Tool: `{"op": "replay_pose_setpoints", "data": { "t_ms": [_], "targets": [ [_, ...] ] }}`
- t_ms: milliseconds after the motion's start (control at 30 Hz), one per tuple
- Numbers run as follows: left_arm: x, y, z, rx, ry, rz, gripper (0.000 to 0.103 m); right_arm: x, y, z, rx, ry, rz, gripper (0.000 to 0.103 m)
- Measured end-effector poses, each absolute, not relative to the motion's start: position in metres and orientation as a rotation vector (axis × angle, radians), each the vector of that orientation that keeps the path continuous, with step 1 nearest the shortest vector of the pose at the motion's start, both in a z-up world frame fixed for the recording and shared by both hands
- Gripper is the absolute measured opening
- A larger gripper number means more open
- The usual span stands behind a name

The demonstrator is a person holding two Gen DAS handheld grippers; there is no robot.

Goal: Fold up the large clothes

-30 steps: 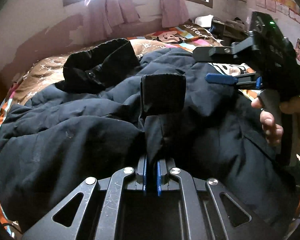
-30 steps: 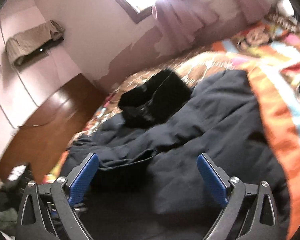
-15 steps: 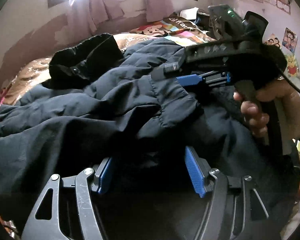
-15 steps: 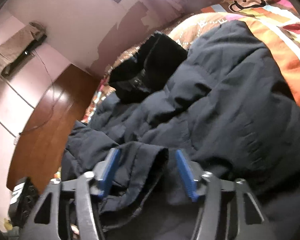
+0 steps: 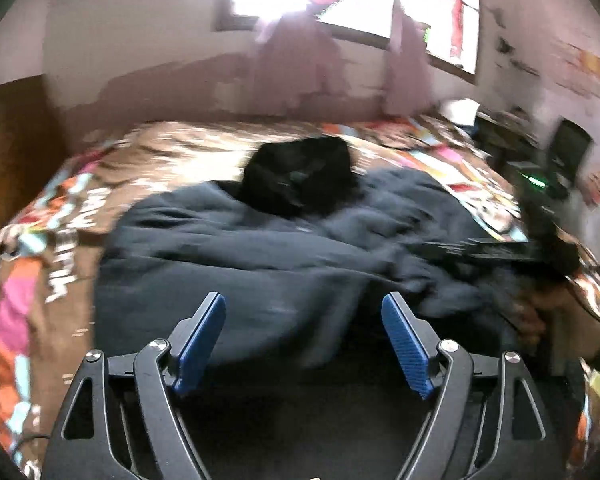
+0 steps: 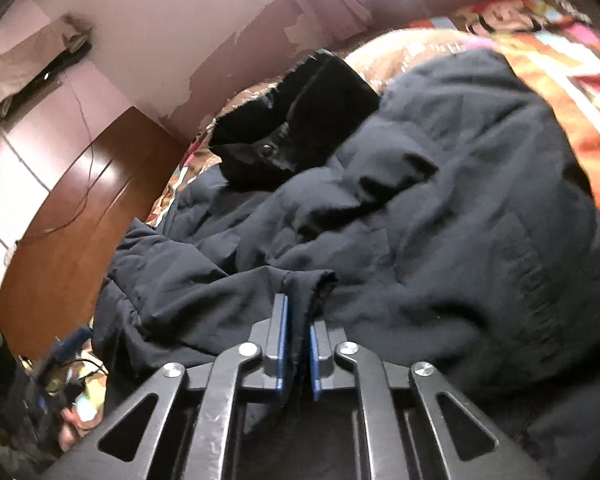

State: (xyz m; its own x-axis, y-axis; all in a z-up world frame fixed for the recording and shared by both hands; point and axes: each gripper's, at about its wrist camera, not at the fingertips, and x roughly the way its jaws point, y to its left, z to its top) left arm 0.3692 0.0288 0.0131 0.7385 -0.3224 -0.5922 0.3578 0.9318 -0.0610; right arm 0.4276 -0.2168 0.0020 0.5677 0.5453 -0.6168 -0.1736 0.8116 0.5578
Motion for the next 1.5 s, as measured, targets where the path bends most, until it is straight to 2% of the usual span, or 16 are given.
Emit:
{"op": "replay_pose_setpoints", "data": {
  "t_ms": [167, 367, 600, 700, 733, 767, 800, 833, 867, 1100, 1233, 1500],
  "targets": [
    [0.381, 0.078, 0.025, -0.023, 0.59, -0.25, 0.076, 0.409, -0.229, 0.045, 0.406, 0.735, 0.415, 0.006],
    [0.398, 0.118, 0.029, -0.11, 0.612, -0.158, 0.076, 0.394, -0.27, 0.087, 0.361, 0.606, 0.323, 0.006],
    [0.43, 0.118, 0.007, -0.148, 0.731, -0.181, 0.076, 0.401, -0.297, 0.074, 0.322, 0.646, 0.212, 0.006],
    [0.438, 0.1, -0.005, -0.091, 0.751, -0.2, 0.076, 0.412, -0.292, 0.056, 0.286, 0.724, 0.149, 0.011],
    [0.44, 0.092, -0.007, -0.068, 0.751, -0.216, 0.076, 0.414, -0.291, 0.051, 0.271, 0.737, 0.128, 0.017],
    [0.441, 0.086, -0.009, -0.054, 0.746, -0.228, 0.076, 0.414, -0.29, 0.05, 0.261, 0.739, 0.121, 0.03],
    [0.442, 0.082, -0.009, -0.046, 0.741, -0.24, 0.076, 0.414, -0.289, 0.049, 0.253, 0.736, 0.12, 0.038],
    [0.443, 0.074, -0.009, -0.03, 0.729, -0.264, 0.076, 0.414, -0.287, 0.051, 0.248, 0.725, 0.12, 0.053],
    [0.445, 0.068, -0.008, -0.015, 0.722, -0.281, 0.076, 0.413, -0.286, 0.053, 0.238, 0.709, 0.12, 0.058],
    [0.459, 0.018, -0.02, 0.101, 0.736, -0.398, 0.076, 0.426, -0.24, 0.065, 0.083, 0.672, 0.289, 0.058],
    [0.466, 0.003, -0.041, 0.174, 0.812, -0.415, 0.076, 0.434, -0.21, 0.051, -0.024, 0.742, 0.371, 0.055],
    [0.469, -0.003, -0.064, 0.235, 0.88, -0.391, 0.076, 0.433, -0.2, 0.014, -0.3, 0.822, 0.238, 0.056]
  ]
}}
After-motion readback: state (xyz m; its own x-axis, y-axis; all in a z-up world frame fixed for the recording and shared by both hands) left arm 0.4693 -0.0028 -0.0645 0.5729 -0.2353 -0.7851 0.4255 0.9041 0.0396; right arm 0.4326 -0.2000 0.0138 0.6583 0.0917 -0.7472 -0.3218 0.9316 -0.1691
